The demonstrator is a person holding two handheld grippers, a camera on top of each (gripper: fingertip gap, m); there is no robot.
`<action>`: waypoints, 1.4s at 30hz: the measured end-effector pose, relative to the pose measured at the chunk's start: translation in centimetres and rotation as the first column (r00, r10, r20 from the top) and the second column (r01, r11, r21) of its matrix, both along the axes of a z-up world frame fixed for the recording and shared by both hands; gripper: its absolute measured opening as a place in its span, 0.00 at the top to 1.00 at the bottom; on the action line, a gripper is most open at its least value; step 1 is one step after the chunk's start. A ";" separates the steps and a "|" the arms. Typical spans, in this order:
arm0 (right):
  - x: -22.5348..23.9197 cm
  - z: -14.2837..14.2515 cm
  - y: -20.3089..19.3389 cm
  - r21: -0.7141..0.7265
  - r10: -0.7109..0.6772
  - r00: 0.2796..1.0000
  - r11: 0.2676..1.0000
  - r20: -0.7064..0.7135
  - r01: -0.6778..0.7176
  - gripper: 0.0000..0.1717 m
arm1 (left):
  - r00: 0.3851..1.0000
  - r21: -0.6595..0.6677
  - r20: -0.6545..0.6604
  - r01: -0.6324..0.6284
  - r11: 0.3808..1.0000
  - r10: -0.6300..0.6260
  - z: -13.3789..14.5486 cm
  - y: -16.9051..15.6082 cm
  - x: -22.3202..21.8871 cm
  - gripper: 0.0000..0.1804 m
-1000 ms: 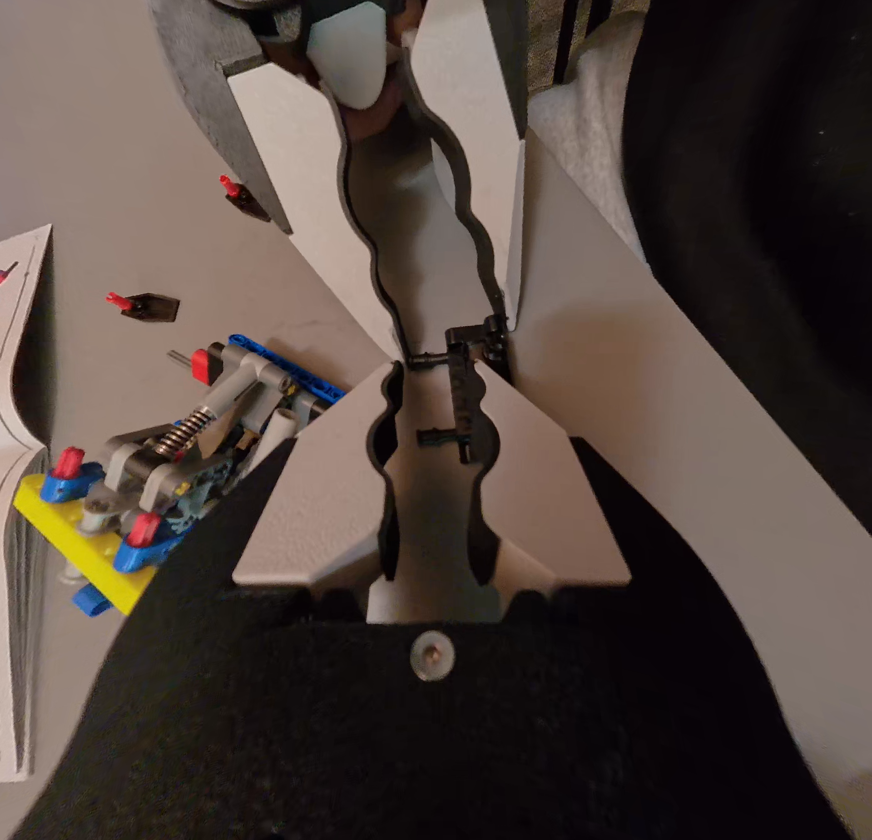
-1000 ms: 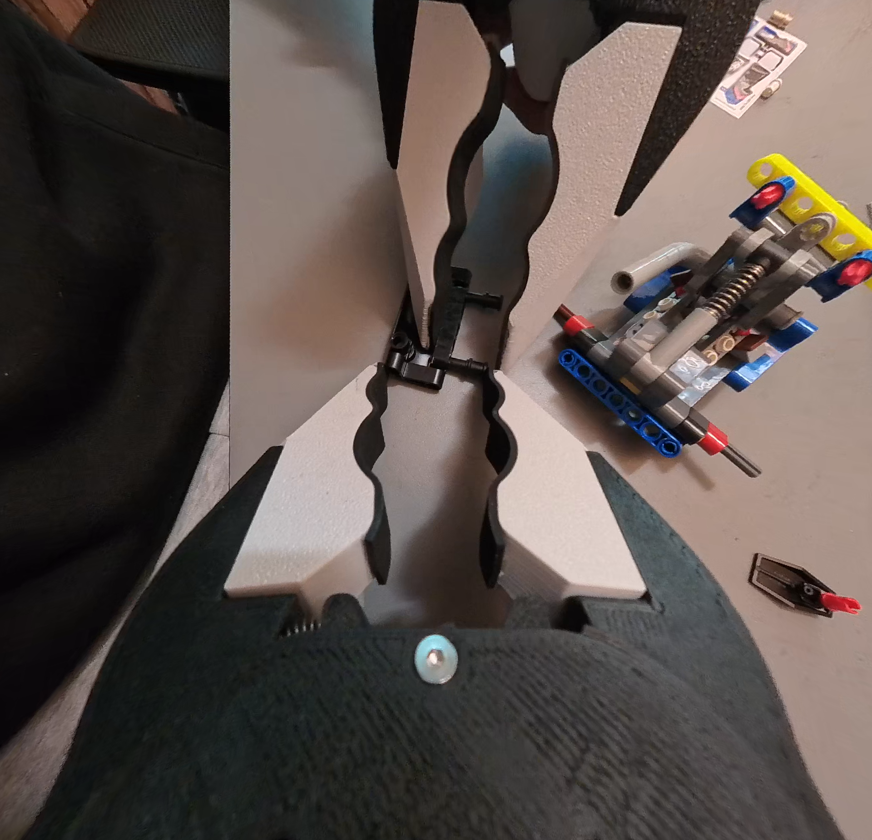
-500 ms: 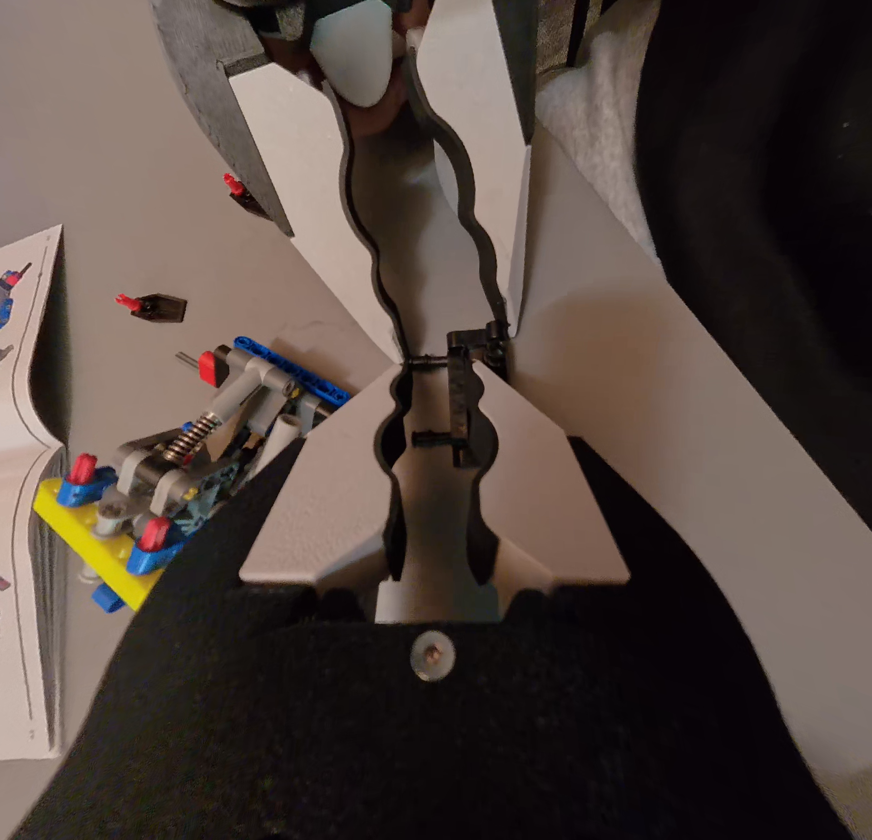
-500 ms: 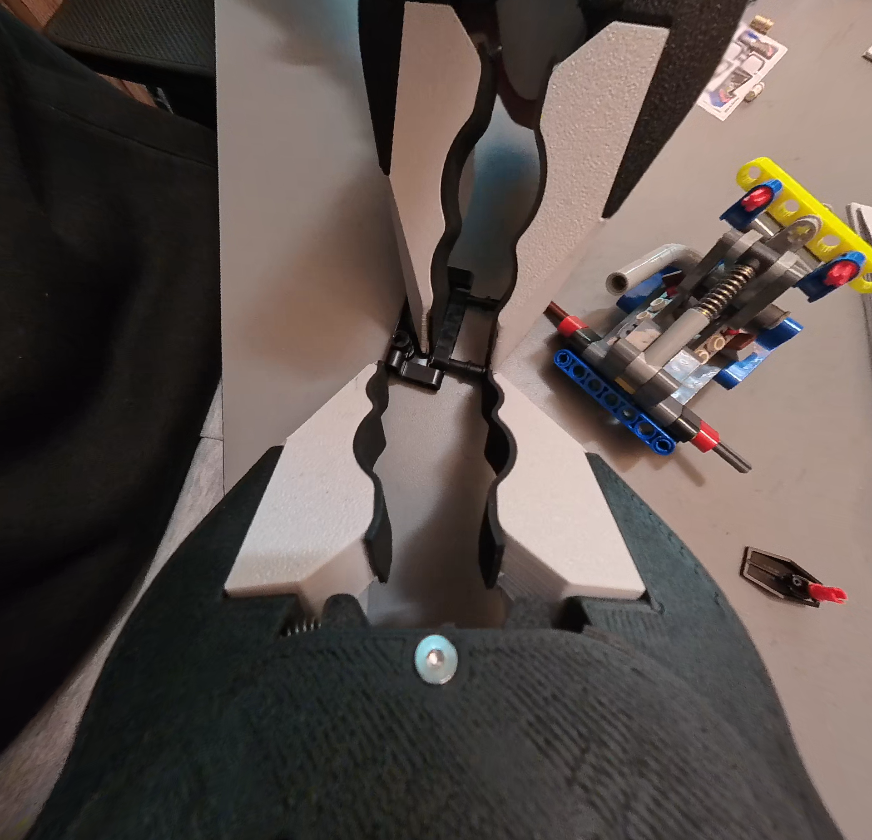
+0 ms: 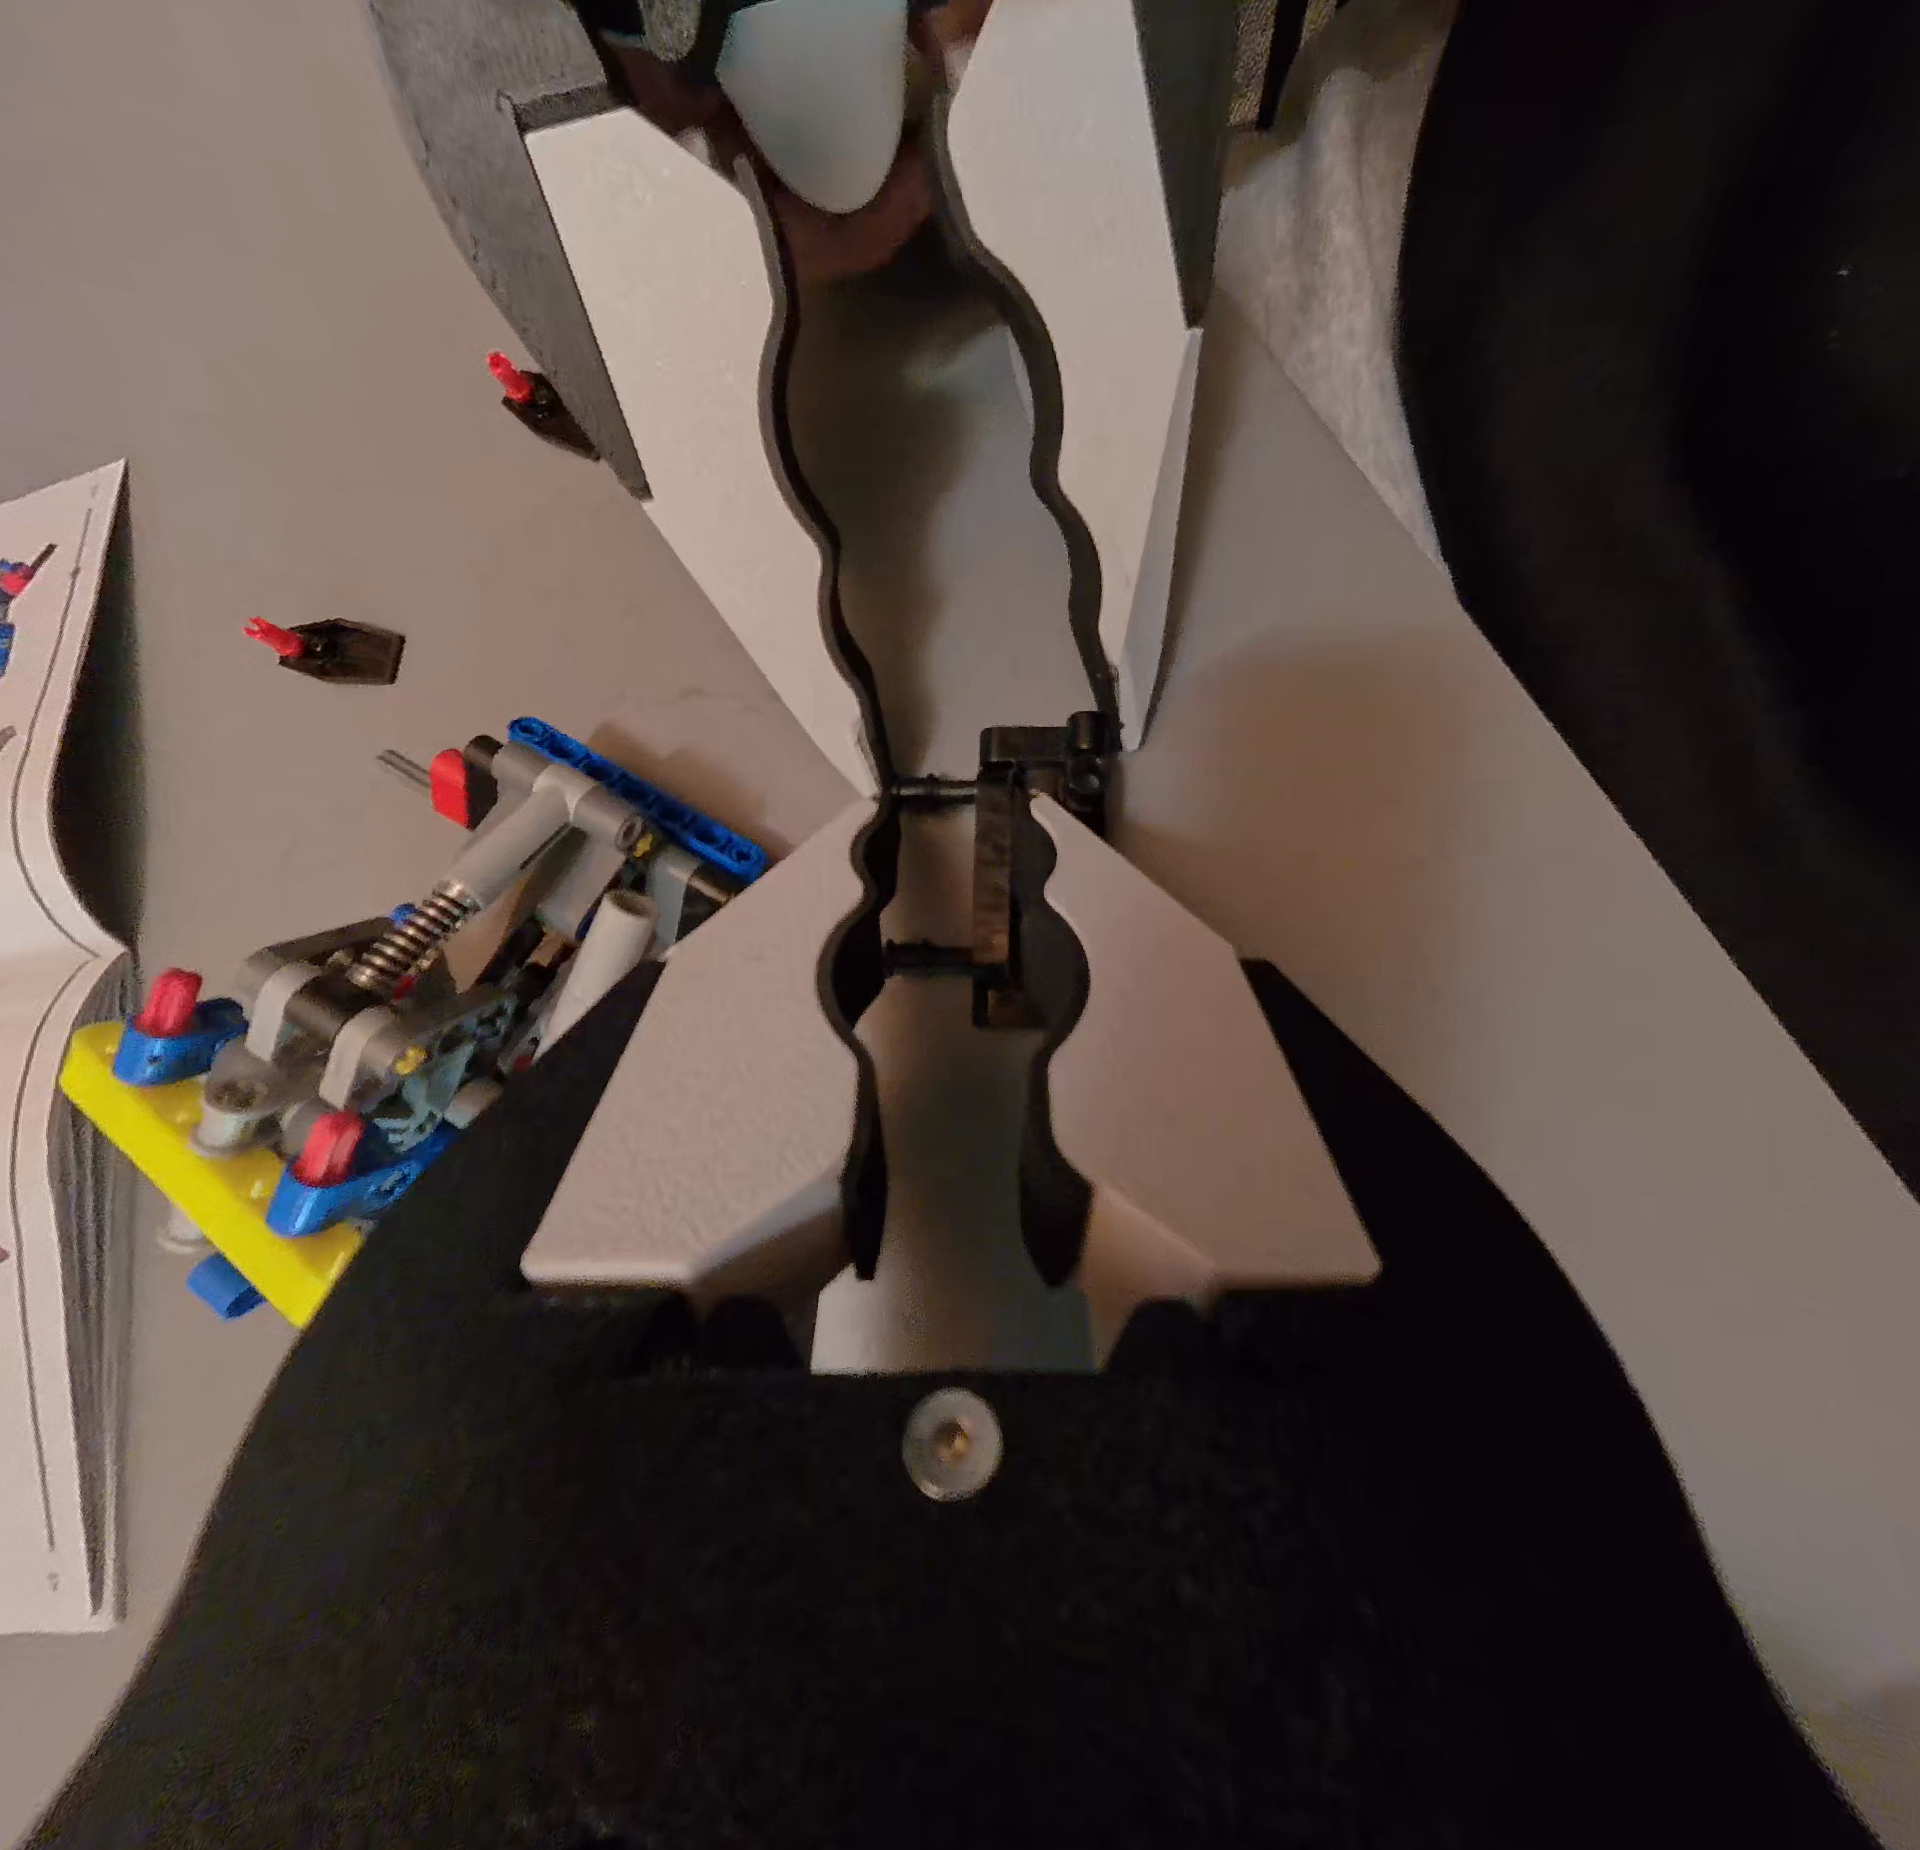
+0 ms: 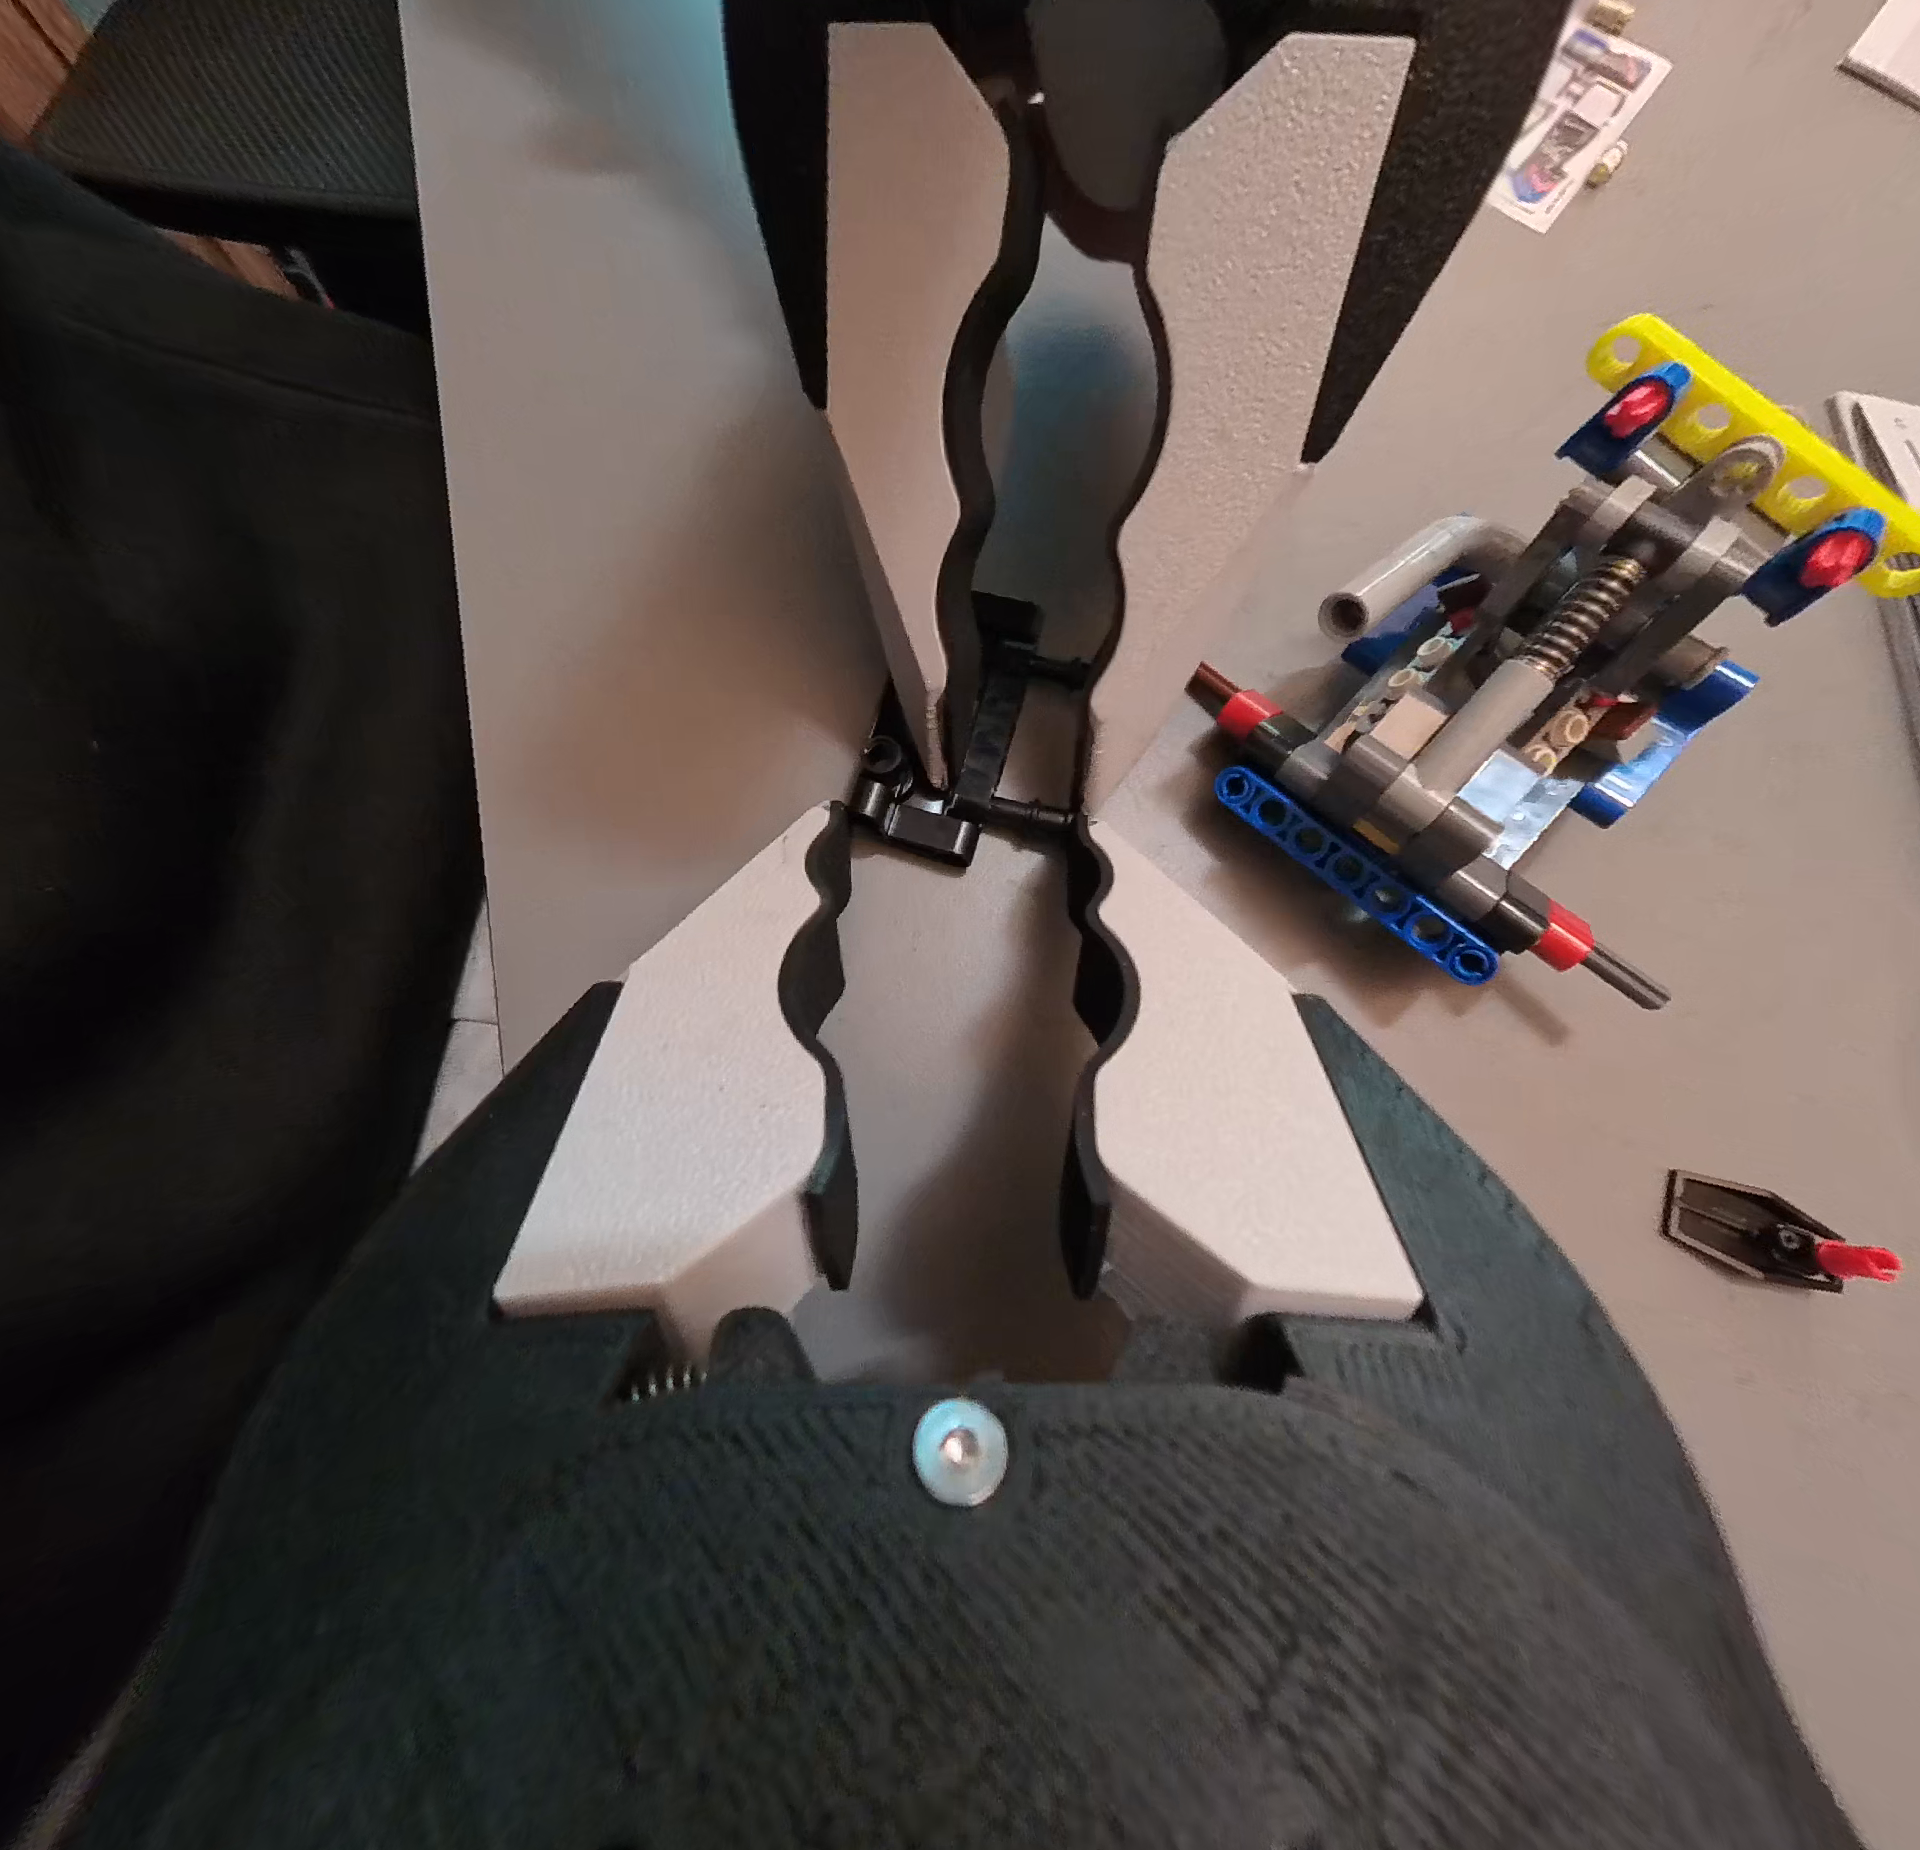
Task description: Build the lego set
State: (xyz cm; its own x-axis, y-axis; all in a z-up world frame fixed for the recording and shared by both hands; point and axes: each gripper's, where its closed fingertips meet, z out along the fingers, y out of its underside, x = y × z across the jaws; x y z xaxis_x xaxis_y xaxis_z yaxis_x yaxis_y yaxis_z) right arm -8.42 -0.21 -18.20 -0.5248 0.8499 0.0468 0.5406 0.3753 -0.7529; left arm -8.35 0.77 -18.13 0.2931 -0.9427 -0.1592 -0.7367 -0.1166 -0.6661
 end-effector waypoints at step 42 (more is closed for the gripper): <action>-0.4 0.0 0.8 -0.039 -0.063 0.998 0.997 0.027 0.064 0.77 | 0.993 -0.001 -0.063 -0.101 0.995 0.100 0.0 0.5 -0.4 0.89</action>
State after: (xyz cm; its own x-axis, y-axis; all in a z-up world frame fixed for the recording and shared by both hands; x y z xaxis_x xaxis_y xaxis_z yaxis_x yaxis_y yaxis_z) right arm -8.79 0.63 -18.22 -0.4706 0.8823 -0.0006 0.5815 0.3097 -0.7523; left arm -8.75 1.32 -18.10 0.3759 -0.9096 -0.1768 -0.7615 -0.1945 -0.6183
